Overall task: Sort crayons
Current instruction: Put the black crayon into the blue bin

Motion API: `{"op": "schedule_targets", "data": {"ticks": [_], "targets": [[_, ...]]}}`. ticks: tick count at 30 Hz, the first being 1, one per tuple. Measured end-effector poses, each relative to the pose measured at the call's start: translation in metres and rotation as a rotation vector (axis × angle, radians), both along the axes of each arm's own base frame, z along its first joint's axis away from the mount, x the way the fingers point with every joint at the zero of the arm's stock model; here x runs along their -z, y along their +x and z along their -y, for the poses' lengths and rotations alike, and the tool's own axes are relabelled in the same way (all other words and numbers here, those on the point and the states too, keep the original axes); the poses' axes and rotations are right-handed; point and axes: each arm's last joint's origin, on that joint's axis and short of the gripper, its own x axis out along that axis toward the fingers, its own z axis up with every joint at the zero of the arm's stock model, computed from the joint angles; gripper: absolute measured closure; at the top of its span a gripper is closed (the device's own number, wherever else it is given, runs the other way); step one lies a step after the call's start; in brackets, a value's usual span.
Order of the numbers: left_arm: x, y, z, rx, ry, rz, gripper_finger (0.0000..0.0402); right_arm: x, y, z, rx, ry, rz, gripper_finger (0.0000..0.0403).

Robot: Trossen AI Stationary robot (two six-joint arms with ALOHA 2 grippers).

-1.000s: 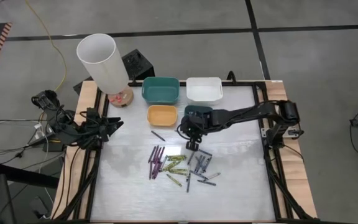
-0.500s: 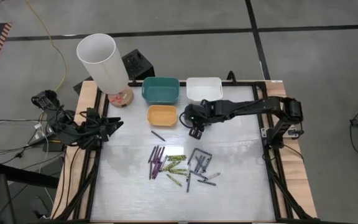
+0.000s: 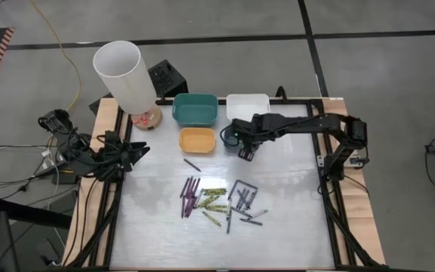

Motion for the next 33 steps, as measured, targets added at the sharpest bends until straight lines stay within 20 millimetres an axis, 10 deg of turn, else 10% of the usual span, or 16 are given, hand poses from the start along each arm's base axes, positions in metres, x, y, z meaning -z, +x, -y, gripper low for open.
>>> {"op": "schedule_targets", "data": {"ticks": [21,33], "targets": [[0.000,0.000,0.000,0.001,0.004,-0.003,0.0176,0.000,-0.003,0.030,-0.215,-0.045,-0.037,0.0399],[0.000,0.000,0.000,0.002,0.003,-0.003,0.0176,0.040,-0.011,0.027,-0.237,-0.019,-0.052,0.0399]]}}
